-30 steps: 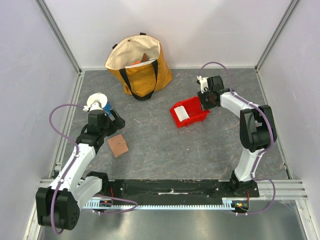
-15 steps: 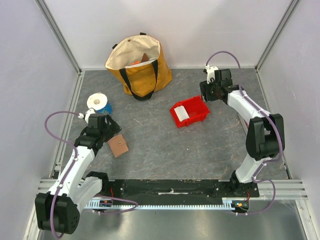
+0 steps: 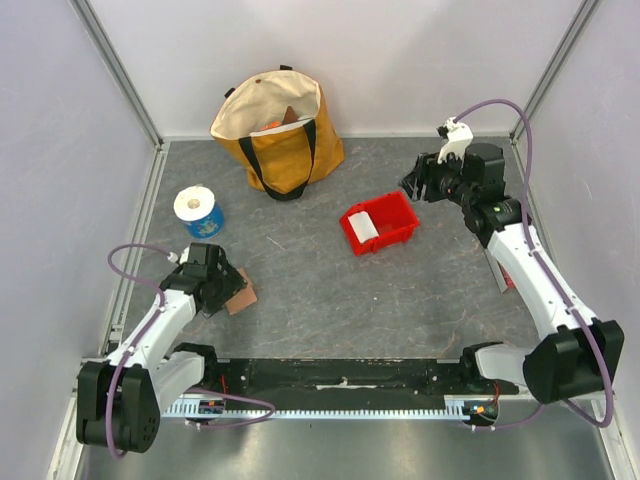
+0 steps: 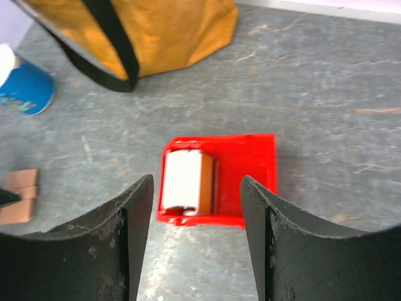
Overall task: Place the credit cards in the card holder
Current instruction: Move the card holder to the center of the board.
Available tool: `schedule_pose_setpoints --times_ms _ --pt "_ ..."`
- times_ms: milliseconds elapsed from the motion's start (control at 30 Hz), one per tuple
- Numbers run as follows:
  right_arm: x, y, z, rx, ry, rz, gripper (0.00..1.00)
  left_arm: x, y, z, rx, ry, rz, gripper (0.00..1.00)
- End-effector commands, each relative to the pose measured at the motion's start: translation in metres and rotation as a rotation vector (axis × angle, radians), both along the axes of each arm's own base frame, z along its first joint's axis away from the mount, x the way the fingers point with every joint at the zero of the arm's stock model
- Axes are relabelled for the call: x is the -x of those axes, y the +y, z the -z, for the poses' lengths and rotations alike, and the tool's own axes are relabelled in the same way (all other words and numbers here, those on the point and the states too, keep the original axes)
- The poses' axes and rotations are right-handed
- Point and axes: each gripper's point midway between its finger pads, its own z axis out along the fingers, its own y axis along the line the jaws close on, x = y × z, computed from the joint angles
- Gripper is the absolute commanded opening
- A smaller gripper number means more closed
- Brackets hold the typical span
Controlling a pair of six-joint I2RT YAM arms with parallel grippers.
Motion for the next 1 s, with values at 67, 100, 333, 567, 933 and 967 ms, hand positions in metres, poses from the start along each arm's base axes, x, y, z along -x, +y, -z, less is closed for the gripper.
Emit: schedule_pose_setpoints --times_ms 67,100,333,567,933,967 --pt "0.037 0.033 0.0 -0.153 0.047 -0.128 0.64 0.0 -0.026 0.012 0.131 -0.049 0.083 0.74" --pt "0.042 0.035 0.004 -0.16 0.058 -0.138 0.64 -0.002 -0.029 0.013 0.144 -0.06 0.099 0.65" --pt "0.073 0.056 0.041 -0.187 0.17 -0.234 0.62 0.001 -0.049 0.012 0.208 -0.126 0.21 0.13" --pt "0.131 0.1 0.092 -0.159 0.307 -0.381 0.62 0.017 -0.119 -0.013 0.344 -0.264 0.595 0.06" --pt "0.205 0.132 0.128 -0.155 0.415 -0.553 0.62 0.028 -0.198 -0.014 0.324 -0.152 1.053 0.43" --pt "0.21 0.135 0.13 -0.149 0.422 -0.572 0.62 0.025 -0.197 -0.013 0.301 -0.148 1.057 0.52"
